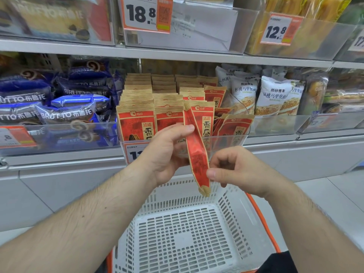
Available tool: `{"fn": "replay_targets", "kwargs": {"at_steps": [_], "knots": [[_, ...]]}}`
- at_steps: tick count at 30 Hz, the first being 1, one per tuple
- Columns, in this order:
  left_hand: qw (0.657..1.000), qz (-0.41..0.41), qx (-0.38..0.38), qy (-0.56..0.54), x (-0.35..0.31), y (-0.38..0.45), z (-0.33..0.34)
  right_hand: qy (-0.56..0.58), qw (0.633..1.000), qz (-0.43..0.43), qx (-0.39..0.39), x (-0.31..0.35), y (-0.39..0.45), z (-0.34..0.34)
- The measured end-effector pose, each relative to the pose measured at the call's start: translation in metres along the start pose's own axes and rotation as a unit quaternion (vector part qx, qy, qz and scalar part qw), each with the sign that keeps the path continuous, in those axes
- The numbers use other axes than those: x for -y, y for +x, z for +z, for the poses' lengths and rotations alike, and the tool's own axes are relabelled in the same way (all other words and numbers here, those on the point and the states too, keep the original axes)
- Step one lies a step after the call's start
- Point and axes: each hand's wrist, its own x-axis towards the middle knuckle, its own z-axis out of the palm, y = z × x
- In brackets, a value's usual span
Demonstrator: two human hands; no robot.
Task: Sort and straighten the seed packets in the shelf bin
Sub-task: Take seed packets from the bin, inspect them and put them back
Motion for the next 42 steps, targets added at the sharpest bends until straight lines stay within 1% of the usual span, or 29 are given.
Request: {"fn": "replay_targets", "kwargs": {"at_steps": [3,5,7,9,14,16,19,22,24,25,28,33,38,40,42], "knots": [[0.999,-0.011,0.029,-0.026,0.0,0.0,-0.002,0.134,0.989,0.027,-0.051,-0.004,0.004,0.0],[0.998,-0.016,0.046,-0.046,0.002,-0.001,-0.003,0.193,0.978,0.07,-0.048,-0.004,0.005,0.005],[0.996,-0.018,0.064,-0.064,0.005,-0.001,-0.002,0.215,0.972,0.094,-0.026,-0.004,0.007,0.011],[0.995,-0.023,0.068,-0.068,0.006,-0.001,0.0,0.213,0.973,0.088,-0.023,-0.003,0.008,0.015],[0.998,-0.053,0.008,-0.016,0.001,-0.002,0.004,0.172,0.979,0.077,-0.072,0.0,0.009,0.017],[0.999,-0.043,-0.012,0.011,0.001,-0.001,0.004,0.157,0.98,0.081,-0.092,0.0,0.009,0.019],[0.997,-0.016,-0.051,0.051,0.002,0.0,0.003,0.101,0.985,0.079,-0.114,-0.002,0.01,0.019],[0.997,-0.022,-0.054,0.057,0.004,0.0,0.003,0.126,0.974,0.05,-0.184,0.001,0.01,0.016],[0.997,-0.026,-0.039,0.059,0.004,-0.001,0.005,0.151,0.96,0.032,-0.232,0.003,0.01,0.013],[0.997,-0.029,-0.031,0.057,0.004,-0.002,0.006,0.166,0.956,0.023,-0.243,0.004,0.01,0.012],[0.998,-0.03,-0.021,0.044,0.005,-0.003,0.006,0.206,0.947,0.013,-0.247,0.006,0.009,0.011],[0.999,-0.024,-0.009,0.034,0.005,-0.002,0.007,0.241,0.937,0.013,-0.252,0.004,0.009,0.009],[0.999,-0.026,-0.006,0.023,0.005,-0.001,0.006,0.238,0.938,0.016,-0.252,0.003,0.009,0.01],[0.999,-0.029,-0.011,0.017,0.003,-0.001,0.005,0.226,0.944,0.02,-0.239,0.002,0.009,0.008],[0.999,-0.03,-0.022,0.005,0.001,0.0,0.004,0.214,0.957,0.033,-0.195,0.001,0.007,0.004]]}}
